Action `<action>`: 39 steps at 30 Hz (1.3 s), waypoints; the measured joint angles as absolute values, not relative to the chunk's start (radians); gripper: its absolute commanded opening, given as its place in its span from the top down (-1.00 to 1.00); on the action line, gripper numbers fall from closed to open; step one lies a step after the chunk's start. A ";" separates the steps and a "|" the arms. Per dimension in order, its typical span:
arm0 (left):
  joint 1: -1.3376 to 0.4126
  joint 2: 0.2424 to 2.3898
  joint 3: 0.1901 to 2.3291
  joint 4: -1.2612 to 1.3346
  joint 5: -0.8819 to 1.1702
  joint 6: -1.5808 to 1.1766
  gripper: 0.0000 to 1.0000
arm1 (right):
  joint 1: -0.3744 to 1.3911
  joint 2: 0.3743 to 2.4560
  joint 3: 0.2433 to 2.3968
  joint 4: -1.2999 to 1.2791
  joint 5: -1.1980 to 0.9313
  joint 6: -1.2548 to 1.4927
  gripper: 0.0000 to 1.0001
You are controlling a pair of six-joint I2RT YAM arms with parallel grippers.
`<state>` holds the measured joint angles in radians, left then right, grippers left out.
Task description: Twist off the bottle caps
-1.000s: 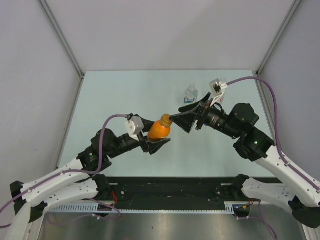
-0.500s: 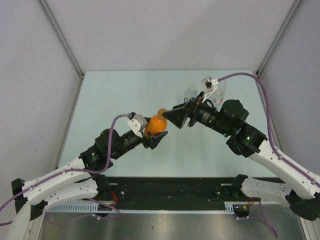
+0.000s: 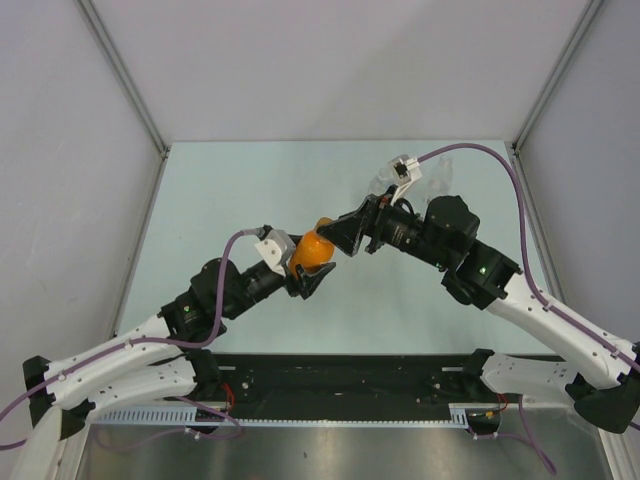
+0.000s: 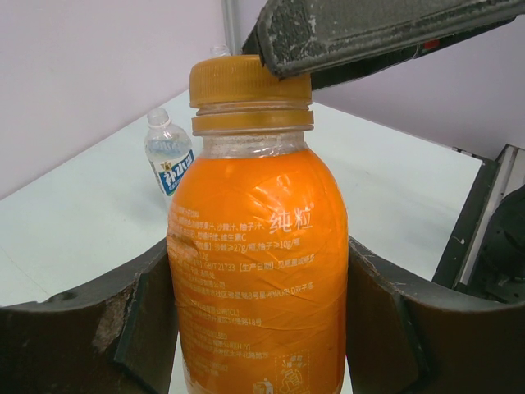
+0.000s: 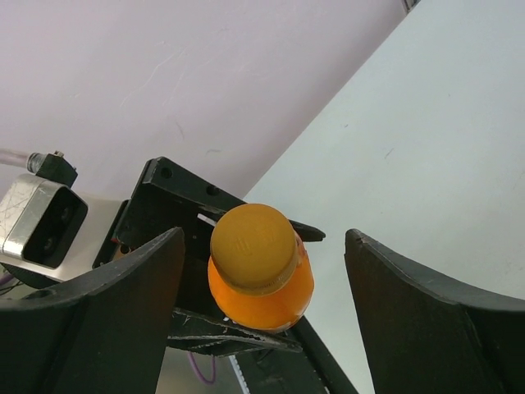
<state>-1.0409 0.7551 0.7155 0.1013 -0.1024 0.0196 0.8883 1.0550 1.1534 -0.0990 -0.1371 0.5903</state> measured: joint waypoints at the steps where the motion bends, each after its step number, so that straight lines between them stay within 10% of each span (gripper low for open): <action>1: -1.041 0.755 0.715 0.101 -0.103 0.020 1.00 | 0.888 1.055 1.154 -0.099 -0.136 0.590 -0.58; 12: -1.042 0.762 0.715 0.101 -0.102 0.027 0.99 | 0.888 1.075 1.155 -0.096 -0.140 0.577 -0.27; 25: -1.042 0.767 0.707 0.102 -0.102 0.027 1.00 | 0.889 1.078 1.156 -0.100 -0.154 0.546 1.00; 39: -0.930 0.762 0.764 0.125 0.464 -0.178 1.00 | 0.879 0.953 1.156 -0.097 -0.486 0.314 1.00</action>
<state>-0.9302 0.7616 0.7639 0.1249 0.4637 -0.1776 0.8791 0.9535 1.1561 -0.0967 -0.4858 0.3141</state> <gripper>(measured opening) 0.693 0.447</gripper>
